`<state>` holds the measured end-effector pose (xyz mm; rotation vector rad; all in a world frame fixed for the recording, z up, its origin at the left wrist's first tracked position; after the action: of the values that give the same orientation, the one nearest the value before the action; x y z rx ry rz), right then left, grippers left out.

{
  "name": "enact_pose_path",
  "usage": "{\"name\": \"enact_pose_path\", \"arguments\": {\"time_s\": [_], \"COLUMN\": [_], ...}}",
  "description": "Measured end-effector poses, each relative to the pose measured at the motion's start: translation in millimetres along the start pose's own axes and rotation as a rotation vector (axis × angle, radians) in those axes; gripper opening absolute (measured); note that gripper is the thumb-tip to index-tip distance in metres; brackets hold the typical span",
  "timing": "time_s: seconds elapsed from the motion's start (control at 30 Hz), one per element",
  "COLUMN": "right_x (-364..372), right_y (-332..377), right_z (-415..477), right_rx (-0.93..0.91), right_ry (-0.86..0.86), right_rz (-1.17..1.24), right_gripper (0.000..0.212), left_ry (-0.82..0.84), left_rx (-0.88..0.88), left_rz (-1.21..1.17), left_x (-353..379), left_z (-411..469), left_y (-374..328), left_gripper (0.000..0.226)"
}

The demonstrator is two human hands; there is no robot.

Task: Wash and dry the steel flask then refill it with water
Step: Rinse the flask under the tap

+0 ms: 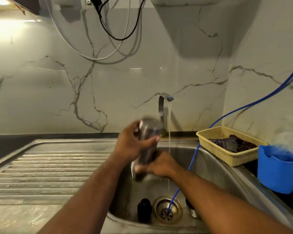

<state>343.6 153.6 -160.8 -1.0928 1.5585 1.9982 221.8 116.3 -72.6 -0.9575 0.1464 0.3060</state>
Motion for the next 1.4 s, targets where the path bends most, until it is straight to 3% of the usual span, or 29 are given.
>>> {"name": "enact_pose_path", "arguments": {"time_s": [0.07, 0.2, 0.33, 0.4, 0.5, 0.53, 0.63, 0.67, 0.8, 0.87, 1.07, 1.23, 1.4], "right_x": [15, -6, 24, 9, -15, -11, 22, 23, -8, -9, 17, 3, -8], "right_y": [-12, 6, -1, 9, 23, 21, -4, -8, 20, 28, 9, 31, 64], "right_z": [-2, 0, -5, -3, -2, -1, -3, -3, -5, -6, -7, -13, -8], "right_rx": [0.036, -0.067, -0.020, -0.065, -0.124, -0.107, 0.053, 0.061, -0.095, -0.145, -0.113, -0.154, -0.121], "right_ry": [0.101, -0.077, 0.186, 0.049, -0.211, -0.192, 0.140, 0.157, -0.125, -0.131, 0.158, 0.002, -0.101], "right_rz": [-0.179, -0.020, -0.178, -0.141, 0.098, 0.082, -0.200, -0.227, -0.056, 0.023, -0.131, -0.185, 0.088], "right_gripper": [0.069, 0.073, 0.071, 0.069, 0.067, 0.069, 0.072, 0.072, 0.074, 0.077, 0.092, 0.082, 0.071], "left_ry": [-0.009, -0.060, -0.140, -0.234, -0.173, -0.138, -0.129, -0.131, -0.126, -0.139, 0.028, 0.064, 0.099], "left_rx": [-0.128, 0.048, -0.184, -0.112, 0.137, 0.105, -0.186, -0.211, -0.004, 0.018, -0.191, -0.134, -0.154], "left_rz": [0.089, -0.053, -0.018, -0.088, -0.234, -0.253, -0.126, -0.121, -0.177, -0.176, -0.031, 0.128, 0.644], "left_x": [-3, -13, -10, -19, -25, -22, -15, -17, -26, -25, -36, -87, -166], "left_z": [-8, 8, -8, -4, 7, 5, -16, -16, 2, 1, -32, -45, -53], "left_y": [19, -8, 27, 15, -21, -15, 32, 37, -8, -19, 27, 24, 60], "left_gripper": [0.065, 0.072, 0.057, 0.063, 0.078, 0.077, 0.077, 0.080, 0.079, 0.074, 0.070, 0.060, 0.050]}}
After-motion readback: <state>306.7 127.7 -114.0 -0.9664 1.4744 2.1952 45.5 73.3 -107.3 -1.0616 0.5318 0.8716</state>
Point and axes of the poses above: each hand's wrist, its own z-axis towards the middle knuckle, its own x-axis out of the palm, y = z × x, the point moved 8 cm from there along z, towards the middle knuckle, and after that the axes turned 14 degrees about -z, right-handed, at the moved point
